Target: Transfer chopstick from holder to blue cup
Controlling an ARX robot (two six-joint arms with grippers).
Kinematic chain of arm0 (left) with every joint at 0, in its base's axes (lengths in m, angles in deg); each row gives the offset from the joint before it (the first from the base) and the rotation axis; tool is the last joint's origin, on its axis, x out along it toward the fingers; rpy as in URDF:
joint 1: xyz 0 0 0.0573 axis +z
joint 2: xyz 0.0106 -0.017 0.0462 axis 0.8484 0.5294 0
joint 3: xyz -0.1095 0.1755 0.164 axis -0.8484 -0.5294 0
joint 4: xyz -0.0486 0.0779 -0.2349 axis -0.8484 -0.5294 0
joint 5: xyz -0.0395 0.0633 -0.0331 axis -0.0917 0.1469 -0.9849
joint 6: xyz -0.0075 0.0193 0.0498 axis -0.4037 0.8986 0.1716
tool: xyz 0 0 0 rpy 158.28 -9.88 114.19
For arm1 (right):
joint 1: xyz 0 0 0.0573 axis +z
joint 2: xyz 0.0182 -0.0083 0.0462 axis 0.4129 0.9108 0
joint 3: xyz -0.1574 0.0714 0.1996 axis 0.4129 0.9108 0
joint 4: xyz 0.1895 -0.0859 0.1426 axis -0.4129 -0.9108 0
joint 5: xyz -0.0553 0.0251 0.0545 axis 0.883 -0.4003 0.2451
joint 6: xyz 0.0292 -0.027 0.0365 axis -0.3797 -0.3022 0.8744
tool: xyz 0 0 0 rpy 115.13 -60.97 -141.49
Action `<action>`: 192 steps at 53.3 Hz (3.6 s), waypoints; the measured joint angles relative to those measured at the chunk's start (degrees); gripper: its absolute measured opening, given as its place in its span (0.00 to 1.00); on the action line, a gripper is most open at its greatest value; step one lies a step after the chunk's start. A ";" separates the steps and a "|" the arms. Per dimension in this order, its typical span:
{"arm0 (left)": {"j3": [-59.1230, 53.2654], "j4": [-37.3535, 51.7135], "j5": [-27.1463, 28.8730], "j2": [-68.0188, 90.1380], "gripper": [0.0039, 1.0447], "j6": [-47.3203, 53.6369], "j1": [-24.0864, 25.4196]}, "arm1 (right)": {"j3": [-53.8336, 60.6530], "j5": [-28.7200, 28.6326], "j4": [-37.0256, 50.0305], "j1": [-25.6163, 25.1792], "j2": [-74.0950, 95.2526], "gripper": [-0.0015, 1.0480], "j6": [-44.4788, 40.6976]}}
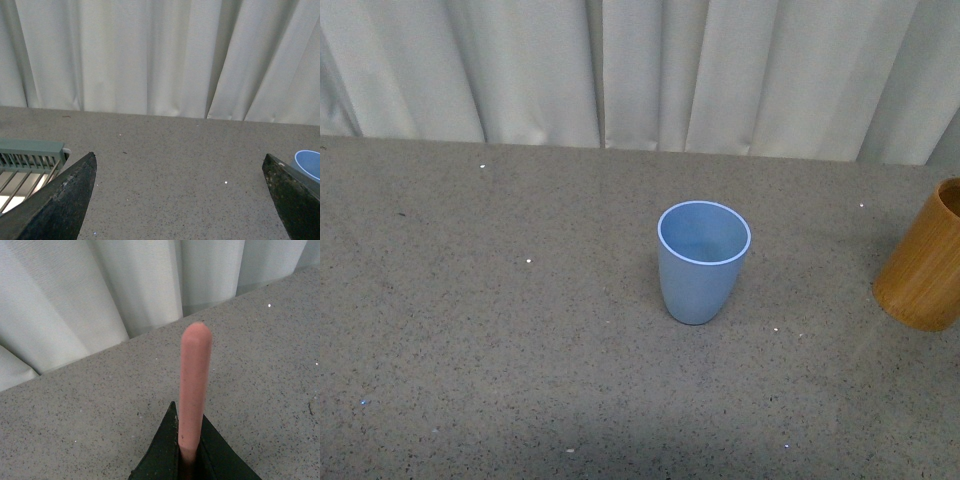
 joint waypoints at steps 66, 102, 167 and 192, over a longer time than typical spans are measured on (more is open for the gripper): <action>0.00 -0.02 0.00 0.00 0.94 0.00 0.00 | 3.82 2.86 -1.90 10.56 -26.18 0.02 6.21; 0.00 -0.02 0.00 0.00 0.94 -0.02 0.00 | -3.08 11.74 -0.85 28.72 -12.44 0.02 8.35; 0.00 -0.02 0.00 0.00 0.94 0.00 0.00 | -3.56 11.52 -0.24 30.51 -4.98 0.11 10.32; 0.00 -0.02 0.00 0.00 0.94 0.00 0.00 | 2.93 12.15 4.44 28.96 -10.80 0.91 5.92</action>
